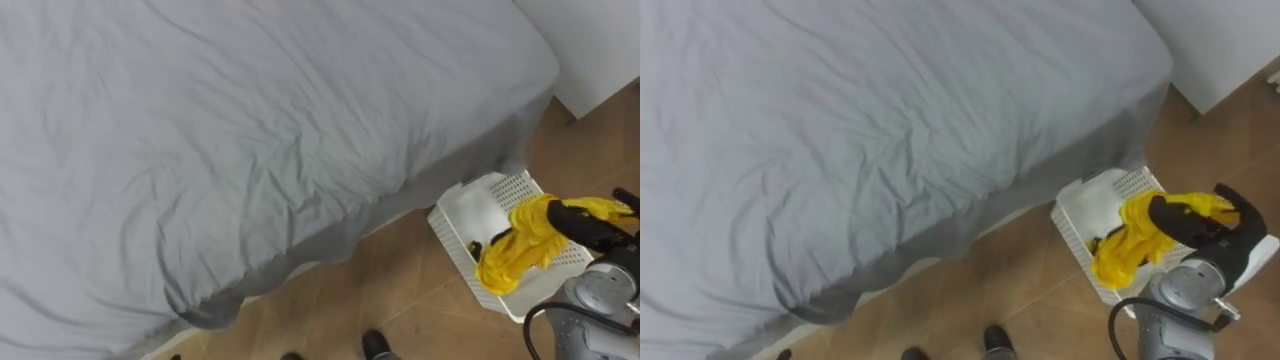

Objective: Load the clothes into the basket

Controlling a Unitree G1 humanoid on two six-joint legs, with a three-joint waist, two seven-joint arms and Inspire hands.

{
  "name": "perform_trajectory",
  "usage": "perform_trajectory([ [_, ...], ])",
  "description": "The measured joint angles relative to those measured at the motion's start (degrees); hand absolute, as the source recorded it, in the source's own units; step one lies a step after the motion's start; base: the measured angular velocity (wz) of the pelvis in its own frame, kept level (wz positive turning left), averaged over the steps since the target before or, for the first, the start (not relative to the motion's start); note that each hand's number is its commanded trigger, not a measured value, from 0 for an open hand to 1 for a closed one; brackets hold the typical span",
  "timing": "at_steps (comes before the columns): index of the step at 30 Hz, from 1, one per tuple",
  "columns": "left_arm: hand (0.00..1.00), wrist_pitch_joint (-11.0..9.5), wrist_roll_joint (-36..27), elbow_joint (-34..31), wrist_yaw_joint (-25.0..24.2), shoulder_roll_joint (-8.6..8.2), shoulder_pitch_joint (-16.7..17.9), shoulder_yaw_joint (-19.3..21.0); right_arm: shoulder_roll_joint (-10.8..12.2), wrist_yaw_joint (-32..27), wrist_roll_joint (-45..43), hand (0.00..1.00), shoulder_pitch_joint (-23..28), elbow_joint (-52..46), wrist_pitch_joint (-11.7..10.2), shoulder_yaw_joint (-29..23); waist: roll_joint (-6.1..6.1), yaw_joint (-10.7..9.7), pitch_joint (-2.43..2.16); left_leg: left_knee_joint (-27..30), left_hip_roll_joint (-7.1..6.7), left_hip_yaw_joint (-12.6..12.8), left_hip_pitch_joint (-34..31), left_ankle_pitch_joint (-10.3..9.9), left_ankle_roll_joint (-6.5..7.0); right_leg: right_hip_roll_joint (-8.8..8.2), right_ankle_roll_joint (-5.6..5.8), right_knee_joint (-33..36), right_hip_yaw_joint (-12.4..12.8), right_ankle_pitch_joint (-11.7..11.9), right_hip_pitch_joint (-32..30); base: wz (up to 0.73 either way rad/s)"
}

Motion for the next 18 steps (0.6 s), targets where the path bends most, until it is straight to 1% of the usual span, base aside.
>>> perform_trajectory([
  [10, 0.0, -0.1, -0.1, 0.0, -0.1, 0.0, 0.0, 0.0, -0.1, 0.0, -0.1, 0.0, 0.0, -0.2, -1.8, 0.0, 0.03, 0.1, 0.0, 0.0, 0.02, 0.2, 0.2, 0.0, 0.0, -0.02, -0.02, 0.1, -0.1, -0.1, 0.2, 0.0],
  [14, 0.0, -0.4, -0.5, -0.2, 0.0, 0.0, 0.1, 0.2, -0.2, 0.2, -0.4, 0.0, 0.1, -0.8, -1.8, -0.1, -0.05, 0.0, 0.05, 0.0, -0.01, 0.2, 0.9, 0.0, -0.01, 0.0, -0.02, -0.1, -0.1, -0.1, 0.9, 0.0],
  [16, 0.0, -0.7, -0.5, -0.3, -0.1, 0.0, 0.2, 0.4, -0.2, 0.9, -0.4, 0.0, 0.2, -0.9, -1.8, -0.3, -0.26, 0.0, 0.1, -0.2, -0.06, 0.2, 1.7, 0.0, -0.01, -0.05, -0.01, -0.2, -0.1, -0.2, 1.8, 0.02],
  [18, 0.0, -0.8, -0.5, -0.8, -0.1, 0.0, 0.3, 0.6, -0.2, 1.9, -0.2, 0.0, 1.8, -1.8, -1.9, -0.1, -0.65, 0.1, 0.22, -0.4, -0.1, 0.0, 2.9, 0.0, -0.03, -0.13, -0.04, -0.3, -0.5, -0.4, 3.1, 0.09],
])
